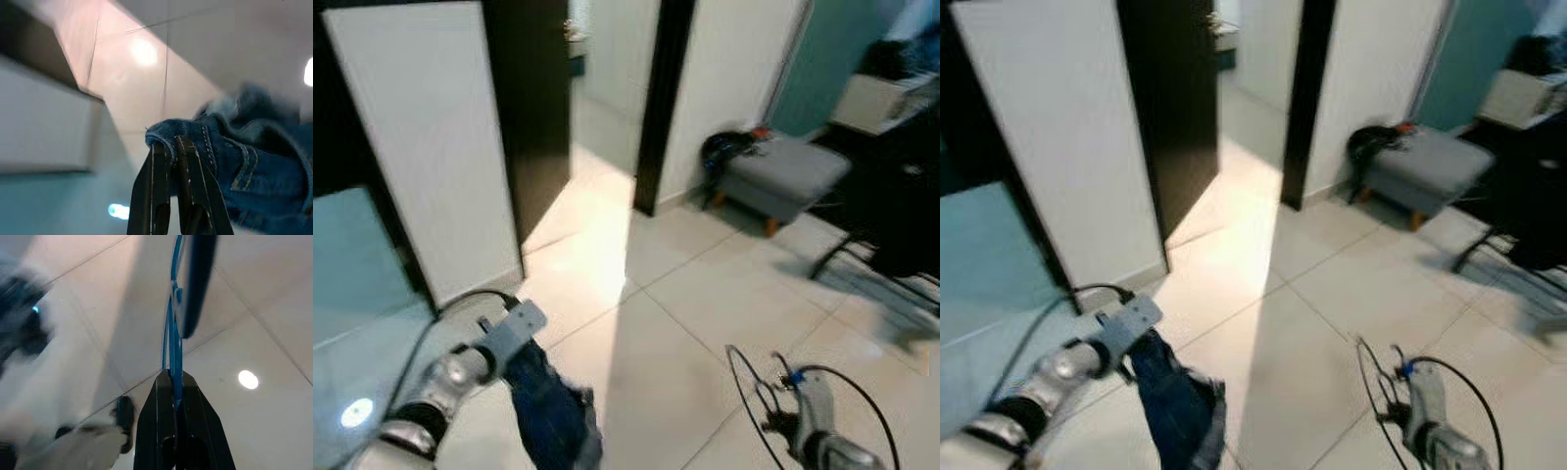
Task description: Hang hanger
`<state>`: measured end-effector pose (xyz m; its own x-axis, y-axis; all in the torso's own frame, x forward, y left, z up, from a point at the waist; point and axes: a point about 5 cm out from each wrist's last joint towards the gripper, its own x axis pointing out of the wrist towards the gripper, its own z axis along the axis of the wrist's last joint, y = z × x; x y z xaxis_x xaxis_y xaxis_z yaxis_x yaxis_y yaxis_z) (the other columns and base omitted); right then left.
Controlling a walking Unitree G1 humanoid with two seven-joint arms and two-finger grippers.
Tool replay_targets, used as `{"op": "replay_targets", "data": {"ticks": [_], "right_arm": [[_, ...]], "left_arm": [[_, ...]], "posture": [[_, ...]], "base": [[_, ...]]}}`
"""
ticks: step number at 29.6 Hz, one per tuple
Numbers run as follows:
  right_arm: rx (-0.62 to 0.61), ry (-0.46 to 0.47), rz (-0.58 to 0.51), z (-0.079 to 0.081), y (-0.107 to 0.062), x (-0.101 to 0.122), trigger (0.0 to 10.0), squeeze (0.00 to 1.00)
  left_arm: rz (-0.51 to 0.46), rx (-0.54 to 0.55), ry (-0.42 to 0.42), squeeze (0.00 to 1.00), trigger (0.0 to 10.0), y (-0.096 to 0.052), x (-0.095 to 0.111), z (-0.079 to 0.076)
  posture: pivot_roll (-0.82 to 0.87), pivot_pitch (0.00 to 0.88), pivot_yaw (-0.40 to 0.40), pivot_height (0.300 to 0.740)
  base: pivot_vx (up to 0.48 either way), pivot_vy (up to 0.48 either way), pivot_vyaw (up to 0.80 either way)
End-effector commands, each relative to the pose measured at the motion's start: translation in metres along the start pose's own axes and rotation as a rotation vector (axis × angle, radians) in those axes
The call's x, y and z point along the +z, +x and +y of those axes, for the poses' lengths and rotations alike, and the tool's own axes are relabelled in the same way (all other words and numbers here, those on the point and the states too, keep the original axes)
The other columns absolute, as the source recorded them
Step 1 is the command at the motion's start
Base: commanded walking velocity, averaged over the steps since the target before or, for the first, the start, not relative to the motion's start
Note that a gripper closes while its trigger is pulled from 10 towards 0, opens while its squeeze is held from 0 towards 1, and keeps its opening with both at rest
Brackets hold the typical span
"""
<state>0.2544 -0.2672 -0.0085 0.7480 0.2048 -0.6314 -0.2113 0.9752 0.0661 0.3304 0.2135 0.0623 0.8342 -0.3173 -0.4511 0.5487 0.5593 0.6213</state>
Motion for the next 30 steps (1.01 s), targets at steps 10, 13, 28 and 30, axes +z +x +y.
{"op": "replay_targets", "data": {"ticks": [10,13,28,30], "right_arm": [[0.46,-0.402,-0.306,-0.003,-0.049,0.124,10.0,0.0],[0.485,-0.449,-0.333,-0.021,-0.074,0.148,10.0,0.0],[0.765,-0.639,-0.218,-0.014,-0.142,0.179,10.0,0.0],[0.82,-0.664,-0.241,-0.003,-0.147,0.188,10.0,0.0]], "left_arm": [[-0.279,-0.271,0.476,0.0,10.0,-0.014,0.056,0.039],[-0.333,-0.315,0.708,0.0,10.0,-0.024,0.07,0.052],[-0.709,-0.334,1.225,0.0,10.0,-0.071,0.157,0.09],[-0.814,-0.4,1.185,0.0,10.0,-0.083,0.169,0.083]], "posture": [[0.01,0.053,-0.002,0.74],[0.01,0.053,0.001,0.74],[0.01,0.051,0.006,0.74],[0.01,0.051,0.007,0.74]], "base": [[0.0,0.0,-0.16],[0.0,0.0,0.0],[0.0,0.0,0.0],[0.0,0.0,0.0]]}}
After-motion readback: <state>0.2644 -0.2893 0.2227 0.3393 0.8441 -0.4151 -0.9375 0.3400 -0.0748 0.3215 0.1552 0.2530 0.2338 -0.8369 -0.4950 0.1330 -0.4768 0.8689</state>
